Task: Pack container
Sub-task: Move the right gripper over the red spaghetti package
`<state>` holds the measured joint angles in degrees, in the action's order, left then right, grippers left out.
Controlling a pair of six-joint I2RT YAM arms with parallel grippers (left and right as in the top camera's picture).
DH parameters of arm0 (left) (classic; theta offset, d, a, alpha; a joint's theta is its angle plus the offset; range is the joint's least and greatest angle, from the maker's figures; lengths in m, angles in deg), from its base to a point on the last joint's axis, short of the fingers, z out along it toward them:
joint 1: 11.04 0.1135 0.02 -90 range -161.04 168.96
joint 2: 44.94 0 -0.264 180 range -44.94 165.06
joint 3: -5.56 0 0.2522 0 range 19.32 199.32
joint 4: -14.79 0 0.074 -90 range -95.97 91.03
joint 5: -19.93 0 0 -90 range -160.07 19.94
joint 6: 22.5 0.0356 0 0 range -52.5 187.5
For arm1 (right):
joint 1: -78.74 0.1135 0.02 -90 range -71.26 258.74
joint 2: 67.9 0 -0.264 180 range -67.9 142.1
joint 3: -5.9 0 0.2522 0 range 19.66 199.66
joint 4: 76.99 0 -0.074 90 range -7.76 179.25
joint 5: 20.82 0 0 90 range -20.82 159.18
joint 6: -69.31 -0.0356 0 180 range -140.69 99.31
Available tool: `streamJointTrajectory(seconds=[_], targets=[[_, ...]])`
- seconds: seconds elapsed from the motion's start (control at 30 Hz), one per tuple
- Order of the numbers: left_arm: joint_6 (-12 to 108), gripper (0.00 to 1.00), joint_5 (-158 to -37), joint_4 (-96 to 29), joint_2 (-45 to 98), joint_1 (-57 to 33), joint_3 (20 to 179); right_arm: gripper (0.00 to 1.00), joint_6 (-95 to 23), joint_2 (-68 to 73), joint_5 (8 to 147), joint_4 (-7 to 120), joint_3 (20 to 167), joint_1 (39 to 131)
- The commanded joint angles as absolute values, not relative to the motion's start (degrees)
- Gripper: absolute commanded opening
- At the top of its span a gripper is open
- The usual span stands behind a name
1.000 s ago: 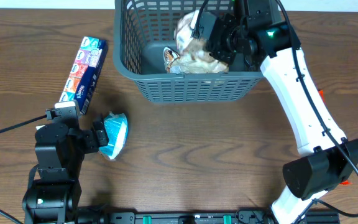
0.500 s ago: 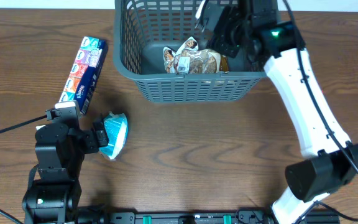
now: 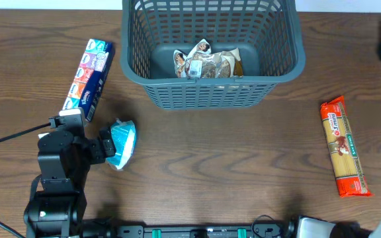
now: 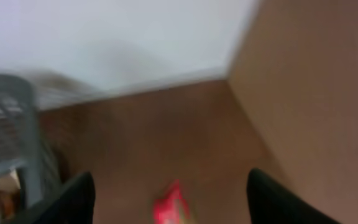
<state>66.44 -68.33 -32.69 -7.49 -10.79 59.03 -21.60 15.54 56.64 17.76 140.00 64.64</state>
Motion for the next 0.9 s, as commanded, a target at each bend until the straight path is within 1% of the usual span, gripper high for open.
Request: streamJointTrajectory(seconds=[0.0,0.1,0.23,0.43,0.57,0.63,0.87], targets=[[67.2,0.99,-67.9,-32.8,-7.6,-11.0,60.3,0.61,-28.8,18.7,60.6,9.2,138.8,58.6],[67.2,0.99,-67.9,-32.8,-7.6,-11.0,60.3,0.62,-22.3,20.8,66.7,-0.8,138.8,53.8],[67.2,0.99,-67.9,-32.8,-7.6,-11.0,60.3,0.62,-20.5,22.2,67.8,-8.0,138.8,50.5],[67.2,0.99,-68.0,-32.8,-7.6,-11.0,60.3,0.63,-11.7,20.4,80.2,-8.1,138.0,50.3],[67.2,0.99,-69.6,-32.8,-7.6,-11.0,60.3,0.63,-11.1,17.4,79.7,-8.1,132.2,50.3],[67.2,0.99,-70.2,-32.8,-7.6,-11.0,60.3,0.64,-11.0,15.3,77.6,-8.1,127.0,50.3],[67.2,0.99,-70.7,-32.8,-7.6,-11.0,60.3,0.66,-14.5,8.4,72.0,-6.4,111.3,50.3]])
